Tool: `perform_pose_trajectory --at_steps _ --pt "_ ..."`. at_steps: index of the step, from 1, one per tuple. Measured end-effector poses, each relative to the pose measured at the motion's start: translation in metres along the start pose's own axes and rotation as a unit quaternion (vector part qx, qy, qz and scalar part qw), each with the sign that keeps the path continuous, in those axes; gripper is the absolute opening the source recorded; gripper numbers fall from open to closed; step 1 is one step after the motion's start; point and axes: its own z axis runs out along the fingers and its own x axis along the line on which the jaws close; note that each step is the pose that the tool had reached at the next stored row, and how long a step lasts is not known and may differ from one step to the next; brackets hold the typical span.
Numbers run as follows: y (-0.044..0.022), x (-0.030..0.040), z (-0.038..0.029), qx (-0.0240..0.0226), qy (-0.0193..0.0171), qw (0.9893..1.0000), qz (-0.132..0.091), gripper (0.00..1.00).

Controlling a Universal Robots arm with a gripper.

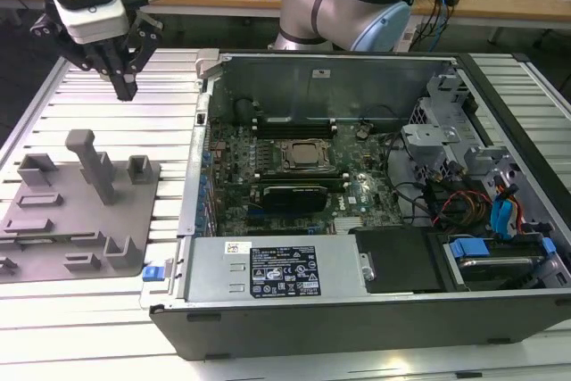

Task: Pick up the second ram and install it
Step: 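Reach for the second ram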

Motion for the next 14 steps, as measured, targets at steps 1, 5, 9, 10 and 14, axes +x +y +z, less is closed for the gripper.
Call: perform_pose_trajectory --at_steps 1,5,9,10,14 --pt "-0.0005 0.0063 -0.0001 0.0000 0.0000 1.0000 0.000 0.11" --pt "-0.0015 0.0196 -0.0003 0.0000 0.0000 1.0000 0.000 0.11" --pt "-0.0021 0.0283 -0.0004 0.0001 0.0000 1.0000 0.000 0.11" --pt "-0.0023 0.0311 -0.0005 0.0000 0.0000 1.0000 0.000 0.11" --pt "-0.0031 0.0409 -0.0006 0.0000 0.0000 1.0000 0.000 0.11"
